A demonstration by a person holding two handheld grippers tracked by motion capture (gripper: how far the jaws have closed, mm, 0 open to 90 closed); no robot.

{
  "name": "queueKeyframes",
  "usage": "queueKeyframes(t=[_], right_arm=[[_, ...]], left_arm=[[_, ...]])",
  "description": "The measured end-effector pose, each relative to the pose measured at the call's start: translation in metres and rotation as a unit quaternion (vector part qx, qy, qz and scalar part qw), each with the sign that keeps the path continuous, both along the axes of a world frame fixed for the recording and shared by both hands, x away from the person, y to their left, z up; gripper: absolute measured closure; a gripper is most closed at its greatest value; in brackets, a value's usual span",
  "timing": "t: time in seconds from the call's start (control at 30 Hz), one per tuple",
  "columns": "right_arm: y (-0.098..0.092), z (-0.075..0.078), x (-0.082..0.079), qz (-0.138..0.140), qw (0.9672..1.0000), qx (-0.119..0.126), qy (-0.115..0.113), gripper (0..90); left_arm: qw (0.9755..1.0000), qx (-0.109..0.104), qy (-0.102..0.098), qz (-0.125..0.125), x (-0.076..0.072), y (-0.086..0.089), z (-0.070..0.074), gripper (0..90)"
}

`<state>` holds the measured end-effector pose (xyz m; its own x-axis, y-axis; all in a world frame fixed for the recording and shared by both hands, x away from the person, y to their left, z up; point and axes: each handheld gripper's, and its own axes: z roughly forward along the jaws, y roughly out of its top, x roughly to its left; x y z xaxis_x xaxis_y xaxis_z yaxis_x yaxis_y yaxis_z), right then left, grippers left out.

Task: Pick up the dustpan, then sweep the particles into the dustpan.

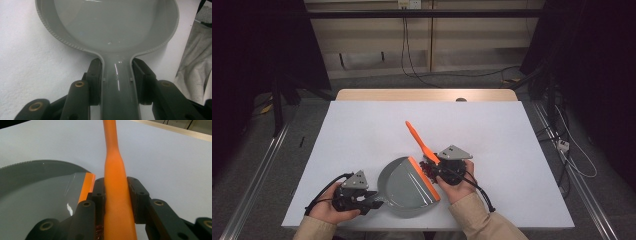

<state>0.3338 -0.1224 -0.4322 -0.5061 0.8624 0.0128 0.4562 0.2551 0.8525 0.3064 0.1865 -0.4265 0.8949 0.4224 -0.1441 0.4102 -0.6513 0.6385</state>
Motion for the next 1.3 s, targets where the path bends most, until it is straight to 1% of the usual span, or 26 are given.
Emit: queueKeyframes(t=[0.17, 0.47, 0.7, 0.73, 0.77, 0.8, 0.83, 0.87, 0.9, 1.0, 1.07, 1.13, 1.17, 1.2, 1.3], right_arm=[[-0.001, 0.000, 0.000, -0.003, 1.0000, 0.003, 0.002, 70.6], [0.003, 0.001, -0.001, 0.002, 0.9999, 0.013, 0.007, 70.5], [0.008, 0.000, -0.003, 0.002, 0.9998, 0.019, 0.011, 70.4], [0.009, 0.000, -0.003, 0.002, 0.9997, 0.020, 0.011, 70.4], [0.010, 0.000, -0.003, 0.002, 0.9997, 0.022, 0.011, 70.4], [0.011, 0.000, -0.004, 0.002, 0.9997, 0.021, 0.011, 70.4], [0.013, 0.000, -0.004, 0.002, 0.9997, 0.023, 0.011, 70.4], [0.014, 0.000, -0.005, 0.004, 0.9996, 0.026, 0.013, 70.3], [0.016, 0.000, -0.005, 0.004, 0.9997, 0.024, 0.011, 70.2], [0.021, -0.001, -0.008, 0.006, 0.9994, 0.032, 0.013, 70.2], [0.025, -0.001, -0.010, 0.009, 0.9988, 0.045, 0.016, 70.2], [0.029, -0.001, -0.012, 0.012, 0.9994, 0.031, 0.006, 70.1], [0.031, -0.001, -0.012, 0.011, 0.9994, 0.031, 0.004, 70.2], [0.032, -0.001, -0.012, 0.009, 0.9994, 0.033, 0.002, 70.2], [0.033, 0.002, -0.014, 0.010, 0.9987, 0.051, -0.001, 70.4]], left_arm=[[1.0000, -0.001, 0.001, 0.000, 0.001, 0.000, 0.000, 62.7], [1.0000, -0.002, -0.001, 0.001, 0.000, 0.001, 0.000, 62.7], [1.0000, -0.004, 0.001, 0.003, 0.001, -0.001, 0.000, 62.7], [1.0000, 0.003, -0.002, 0.003, 0.001, -0.001, 0.000, 62.7], [1.0000, 0.001, -0.002, 0.005, 0.000, -0.002, 0.000, 62.7], [1.0000, -0.002, 0.001, 0.002, 0.001, -0.002, -0.001, 62.7], [1.0000, 0.001, 0.001, -0.002, 0.001, -0.002, -0.001, 62.7], [1.0000, -0.002, 0.001, 0.002, 0.001, -0.003, -0.001, 62.7], [1.0000, -0.002, 0.002, 0.001, 0.001, -0.003, -0.001, 62.7], [1.0000, -0.001, 0.003, 0.001, 0.002, -0.003, 0.000, 62.7], [1.0000, -0.004, 0.005, 0.002, 0.002, -0.003, -0.001, 62.7], [1.0000, -0.003, 0.004, 0.003, 0.002, -0.003, 0.000, 62.7], [1.0000, -0.001, 0.003, 0.002, 0.002, -0.002, 0.000, 62.7], [1.0000, -0.004, 0.004, 0.004, 0.001, -0.002, -0.001, 62.7], [1.0000, -0.002, 0.001, 0.007, 0.001, -0.002, 0.000, 62.7]])
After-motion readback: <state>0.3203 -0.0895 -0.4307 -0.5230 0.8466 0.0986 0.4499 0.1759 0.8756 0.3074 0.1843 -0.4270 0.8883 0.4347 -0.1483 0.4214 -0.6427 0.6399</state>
